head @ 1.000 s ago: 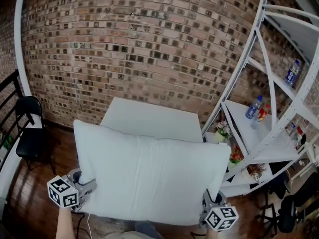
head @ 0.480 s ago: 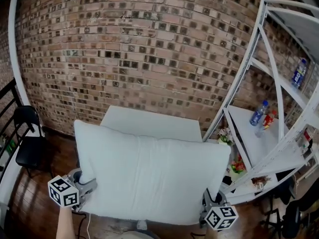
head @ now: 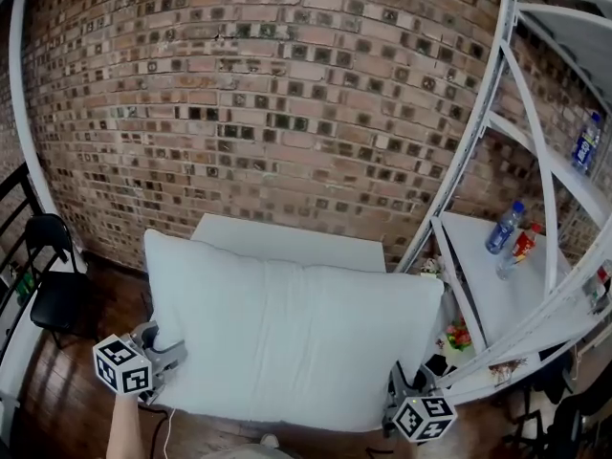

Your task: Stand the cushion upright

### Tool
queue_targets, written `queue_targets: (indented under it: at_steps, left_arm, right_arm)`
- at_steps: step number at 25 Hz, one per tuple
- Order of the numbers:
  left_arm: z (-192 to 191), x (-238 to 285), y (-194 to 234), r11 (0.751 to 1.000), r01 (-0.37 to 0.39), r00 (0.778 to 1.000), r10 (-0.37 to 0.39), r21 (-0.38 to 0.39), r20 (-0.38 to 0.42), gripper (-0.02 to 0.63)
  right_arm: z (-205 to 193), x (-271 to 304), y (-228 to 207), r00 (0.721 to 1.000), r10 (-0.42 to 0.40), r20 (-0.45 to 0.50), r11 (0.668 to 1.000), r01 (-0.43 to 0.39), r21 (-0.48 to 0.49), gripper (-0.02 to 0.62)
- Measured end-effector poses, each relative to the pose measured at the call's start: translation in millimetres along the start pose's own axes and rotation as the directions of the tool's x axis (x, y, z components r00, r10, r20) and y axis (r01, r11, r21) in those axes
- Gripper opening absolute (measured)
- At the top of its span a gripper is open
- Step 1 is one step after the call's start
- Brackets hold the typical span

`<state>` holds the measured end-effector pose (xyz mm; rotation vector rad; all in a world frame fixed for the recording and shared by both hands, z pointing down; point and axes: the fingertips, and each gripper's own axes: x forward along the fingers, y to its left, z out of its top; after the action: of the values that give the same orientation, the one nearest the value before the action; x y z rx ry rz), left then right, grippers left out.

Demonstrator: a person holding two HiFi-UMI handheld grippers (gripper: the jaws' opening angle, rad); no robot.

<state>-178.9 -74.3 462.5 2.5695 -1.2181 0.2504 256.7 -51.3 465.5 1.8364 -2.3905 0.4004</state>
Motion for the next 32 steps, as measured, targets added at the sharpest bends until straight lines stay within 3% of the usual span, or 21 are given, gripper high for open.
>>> queue_targets:
  at_steps: [9,20,32]
  left_arm:
    - [8.8,34.5,-3.9,1.0,-0.01,1.0,0.01,-0.017,-0.001,0.232]
    - [16.3,50.3,12.0,1.0,-0.016,1.0,0.016,-0.009,0.0,0.232]
    - [35.8,109.1,64.5,1.0,-0.012,1.0,0.012,0.003,0.017,0.232]
  right_arm:
    - [17.1,23.6,-30.7,1.0,0.014,0.003,1.0,-0.014,-0.022,0.094]
    - [21.1,45.6,-35.1,1.0,0.014,0.013,1.0,-0.014,-0.017,0.095]
    - [37.5,113.7,-50.5,0.999,-0.026,0.025,0.999,0.027,-0.029,0.094]
